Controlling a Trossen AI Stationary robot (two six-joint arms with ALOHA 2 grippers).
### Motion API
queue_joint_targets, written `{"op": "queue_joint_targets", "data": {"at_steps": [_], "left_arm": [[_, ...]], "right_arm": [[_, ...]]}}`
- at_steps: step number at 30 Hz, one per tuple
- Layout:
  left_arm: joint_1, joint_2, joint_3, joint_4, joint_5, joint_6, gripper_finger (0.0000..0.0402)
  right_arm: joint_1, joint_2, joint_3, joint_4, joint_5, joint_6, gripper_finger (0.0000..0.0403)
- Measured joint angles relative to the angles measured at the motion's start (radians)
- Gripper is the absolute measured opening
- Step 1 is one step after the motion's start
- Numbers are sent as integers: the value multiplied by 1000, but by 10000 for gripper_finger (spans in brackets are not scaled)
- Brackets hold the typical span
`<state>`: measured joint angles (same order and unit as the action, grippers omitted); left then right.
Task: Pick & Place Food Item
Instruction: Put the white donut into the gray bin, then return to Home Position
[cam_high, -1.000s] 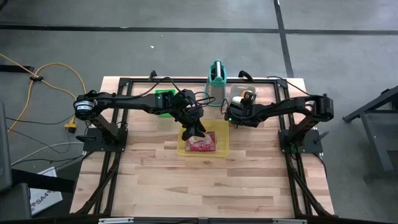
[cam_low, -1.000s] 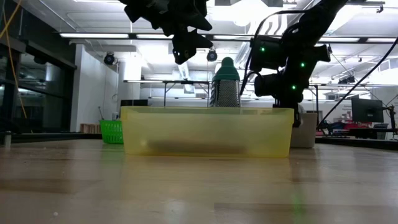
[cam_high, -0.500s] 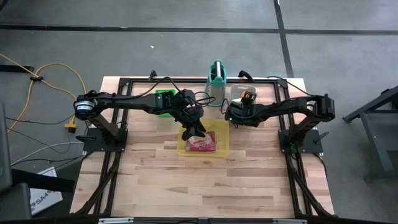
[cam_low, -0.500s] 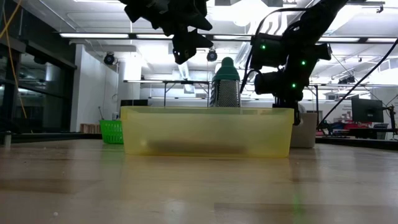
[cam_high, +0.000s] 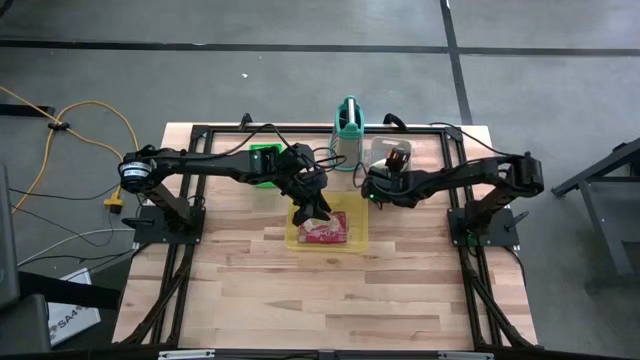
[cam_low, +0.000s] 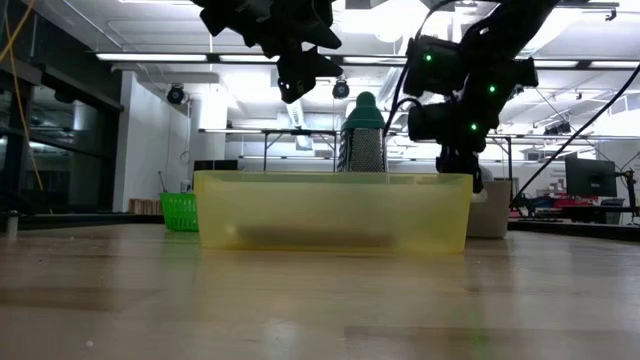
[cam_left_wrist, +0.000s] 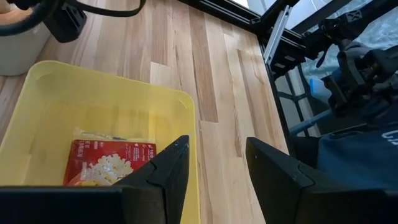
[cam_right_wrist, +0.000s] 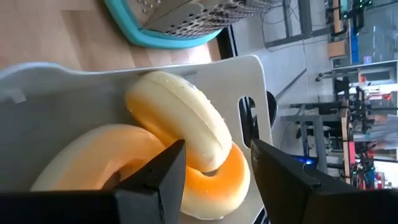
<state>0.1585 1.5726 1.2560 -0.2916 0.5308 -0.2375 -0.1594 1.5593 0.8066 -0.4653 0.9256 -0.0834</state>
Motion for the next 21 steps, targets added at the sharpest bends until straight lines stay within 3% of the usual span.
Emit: {"op": "queue_joint_targets", "data": {"at_steps": [15,21], "left_arm": [[0,0,0,0,0,-2,155],[0,0,0,1,-6,54,155]], "right_arm": [[64,-60,0,4,160,5,169],[115,-116,0,25,175,7,168]]}}
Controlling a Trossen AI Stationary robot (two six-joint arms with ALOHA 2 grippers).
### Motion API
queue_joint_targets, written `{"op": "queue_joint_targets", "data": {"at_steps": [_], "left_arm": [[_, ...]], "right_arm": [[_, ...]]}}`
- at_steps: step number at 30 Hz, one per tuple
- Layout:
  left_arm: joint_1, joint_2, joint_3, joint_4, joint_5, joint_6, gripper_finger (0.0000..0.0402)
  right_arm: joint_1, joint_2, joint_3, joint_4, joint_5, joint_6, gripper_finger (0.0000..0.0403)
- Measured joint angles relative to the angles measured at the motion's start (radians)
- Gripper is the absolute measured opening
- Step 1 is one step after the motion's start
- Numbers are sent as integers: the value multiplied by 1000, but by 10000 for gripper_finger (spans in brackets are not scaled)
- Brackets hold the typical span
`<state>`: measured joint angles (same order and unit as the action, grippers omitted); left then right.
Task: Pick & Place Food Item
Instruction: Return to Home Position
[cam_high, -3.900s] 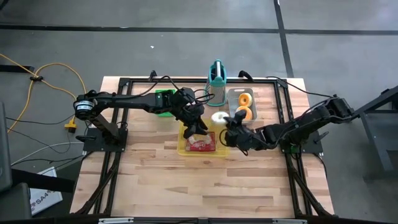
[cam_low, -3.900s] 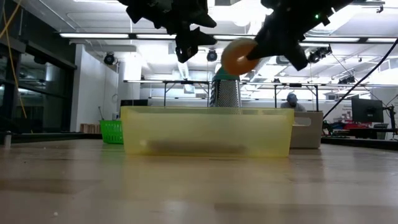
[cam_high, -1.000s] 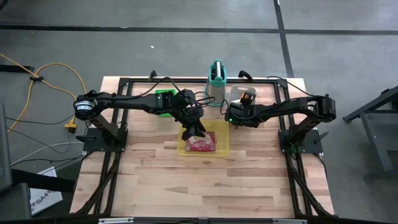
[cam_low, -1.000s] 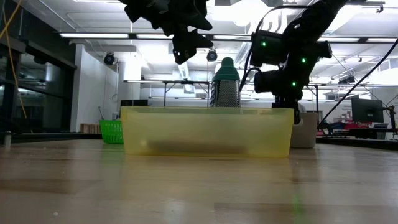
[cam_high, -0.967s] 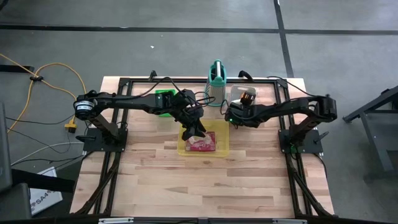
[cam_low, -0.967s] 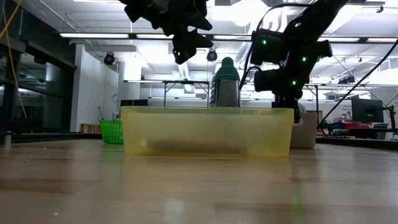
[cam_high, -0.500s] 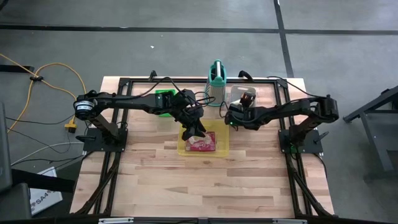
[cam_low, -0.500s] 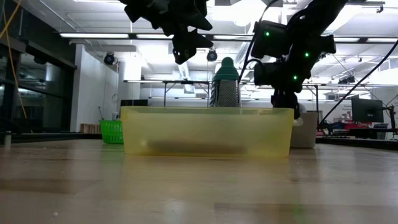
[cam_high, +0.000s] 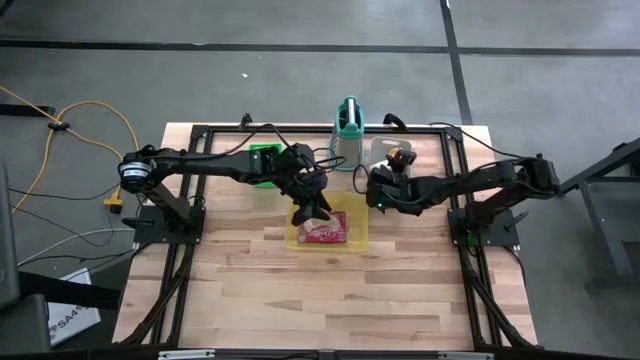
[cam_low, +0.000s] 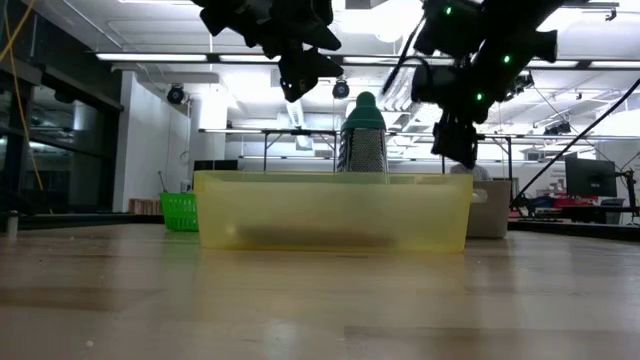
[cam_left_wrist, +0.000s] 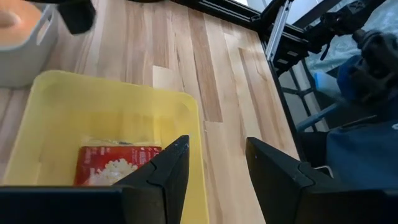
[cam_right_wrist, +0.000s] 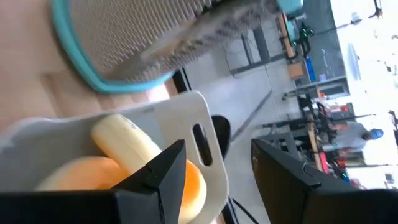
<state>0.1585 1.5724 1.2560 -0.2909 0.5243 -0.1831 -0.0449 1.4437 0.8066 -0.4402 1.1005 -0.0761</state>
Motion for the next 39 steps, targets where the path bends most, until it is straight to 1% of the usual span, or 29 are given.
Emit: {"op": "queue_joint_targets", "data": {"at_steps": [6,9,12,15,20,23,25,28,32,34,39], "left_arm": [[0,-33,0,7,-10,51,154],[-1,-62,0,3,-45,74,154],[-8,-92,0,-3,-124,87,154],[-28,-116,0,-25,-233,124,154],[-72,-124,0,-49,-371,155,154],[-94,-124,0,-61,-432,161,153],[-102,-124,0,-97,-471,151,154],[-120,-124,-1,-151,-498,112,154],[-178,-124,-14,-154,-526,69,154],[-222,-127,-16,-154,-580,55,154],[-344,-135,-17,-160,-748,29,154]], "right_arm": [[68,-53,0,33,30,0,166],[104,-93,0,43,46,0,168],[146,-133,0,71,41,4,168],[184,-172,0,103,-5,29,168],[243,-217,1,150,-140,76,168],[269,-236,2,165,-251,77,168],[289,-236,2,186,-341,77,168],[320,-236,2,196,-480,109,167],[348,-225,2,207,-650,156,163],[367,-222,0,213,-692,180,161],[395,-223,0,244,-707,243,156]]}}
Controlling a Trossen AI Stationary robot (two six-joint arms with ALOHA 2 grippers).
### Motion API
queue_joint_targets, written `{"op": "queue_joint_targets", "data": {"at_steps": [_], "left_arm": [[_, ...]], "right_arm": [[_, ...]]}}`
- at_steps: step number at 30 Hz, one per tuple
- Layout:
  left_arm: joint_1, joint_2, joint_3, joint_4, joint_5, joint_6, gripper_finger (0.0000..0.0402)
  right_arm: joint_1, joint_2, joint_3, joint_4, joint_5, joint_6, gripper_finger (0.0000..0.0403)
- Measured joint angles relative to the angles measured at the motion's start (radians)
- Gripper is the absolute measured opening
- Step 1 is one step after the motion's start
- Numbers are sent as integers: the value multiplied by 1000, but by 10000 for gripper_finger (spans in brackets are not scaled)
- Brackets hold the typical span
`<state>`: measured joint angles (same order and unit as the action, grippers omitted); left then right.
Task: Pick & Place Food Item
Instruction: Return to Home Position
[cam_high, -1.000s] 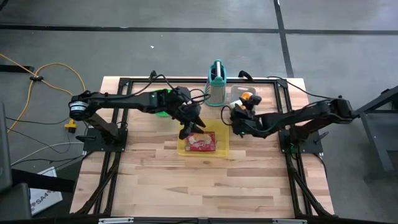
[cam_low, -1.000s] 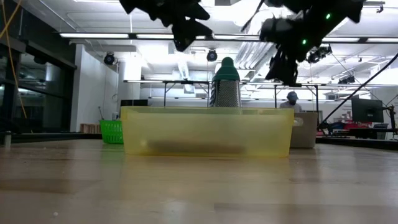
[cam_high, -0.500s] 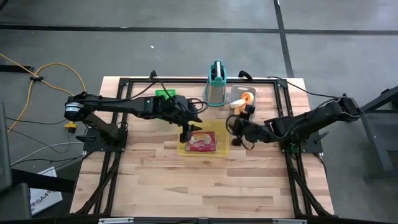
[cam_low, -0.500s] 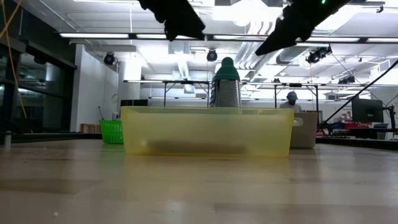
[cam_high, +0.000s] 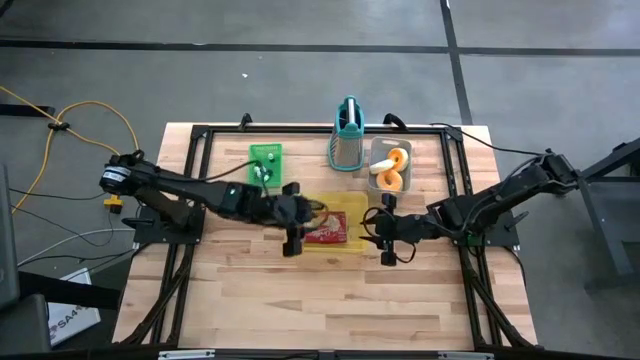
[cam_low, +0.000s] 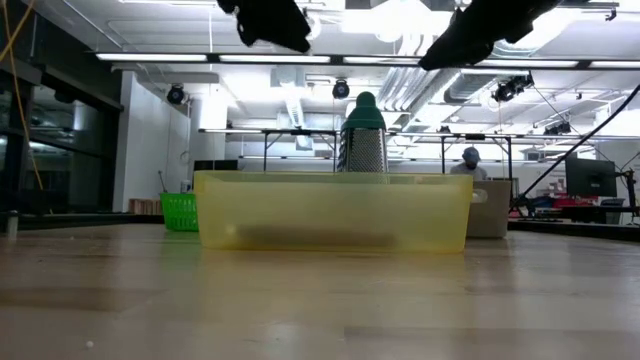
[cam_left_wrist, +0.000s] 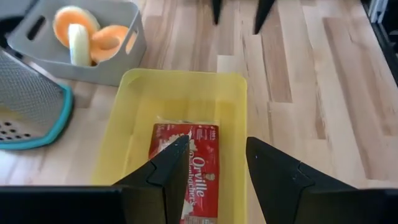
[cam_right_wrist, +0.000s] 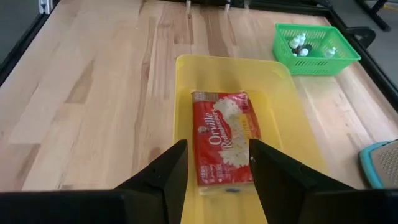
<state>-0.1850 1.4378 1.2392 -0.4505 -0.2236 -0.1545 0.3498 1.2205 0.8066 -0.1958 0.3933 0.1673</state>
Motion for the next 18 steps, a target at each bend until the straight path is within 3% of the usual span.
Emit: {"op": "queue_joint_targets", "data": {"at_steps": [6,10,18], "left_arm": [[-113,-64,-42,1,-176,-59,154],[-158,-165,-156,21,-286,-131,154],[-236,-412,-383,113,-402,-184,154]], "right_arm": [[0,-11,0,22,-19,56,156],[0,-40,-8,21,-54,76,154],[-1,-166,-111,121,-57,83,155]]}}
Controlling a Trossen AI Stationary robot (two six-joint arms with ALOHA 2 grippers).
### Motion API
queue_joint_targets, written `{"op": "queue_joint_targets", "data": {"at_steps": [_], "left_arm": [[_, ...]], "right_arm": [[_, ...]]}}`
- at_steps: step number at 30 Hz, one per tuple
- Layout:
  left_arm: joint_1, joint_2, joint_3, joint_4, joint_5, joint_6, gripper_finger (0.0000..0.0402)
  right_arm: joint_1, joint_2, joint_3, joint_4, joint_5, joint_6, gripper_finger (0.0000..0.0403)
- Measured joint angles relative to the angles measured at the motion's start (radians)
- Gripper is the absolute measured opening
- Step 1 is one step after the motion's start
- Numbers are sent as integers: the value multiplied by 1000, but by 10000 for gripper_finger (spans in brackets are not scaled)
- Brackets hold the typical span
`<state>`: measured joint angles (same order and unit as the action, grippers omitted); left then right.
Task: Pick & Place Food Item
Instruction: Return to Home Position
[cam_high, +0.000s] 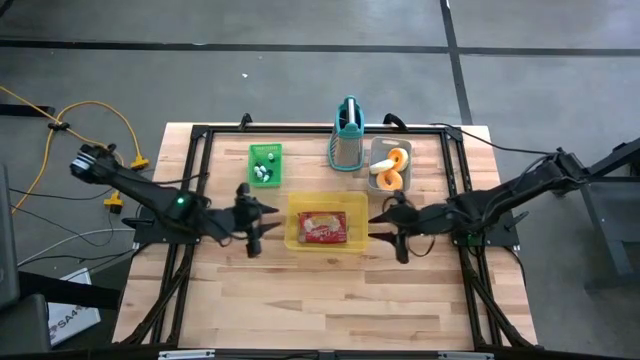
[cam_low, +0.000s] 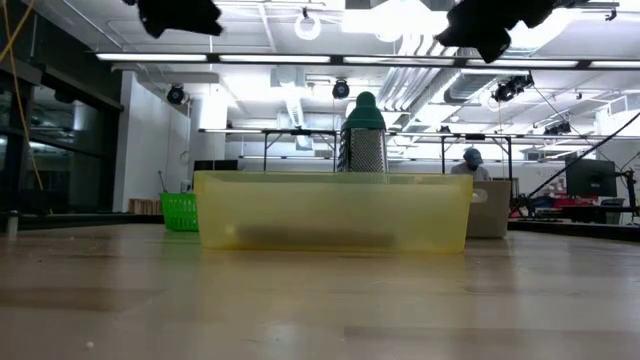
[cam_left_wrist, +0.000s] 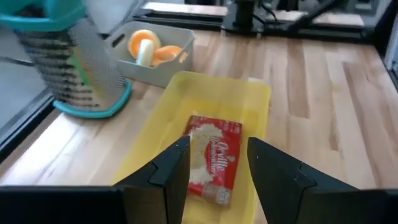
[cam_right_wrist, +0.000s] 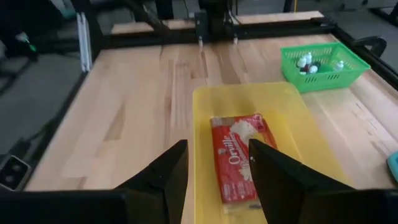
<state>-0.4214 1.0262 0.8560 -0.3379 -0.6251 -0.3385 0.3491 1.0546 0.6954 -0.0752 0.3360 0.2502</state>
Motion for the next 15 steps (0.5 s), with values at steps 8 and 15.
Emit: {"op": "queue_joint_targets", "data": {"at_steps": [8,15], "left_arm": [[-52,-102,-101,3,-70,-60,154],[-64,-85,-123,2,-115,-63,154]], "right_arm": [[-29,-247,-223,134,65,20,152],[-65,-442,-388,150,84,72,152]]}}
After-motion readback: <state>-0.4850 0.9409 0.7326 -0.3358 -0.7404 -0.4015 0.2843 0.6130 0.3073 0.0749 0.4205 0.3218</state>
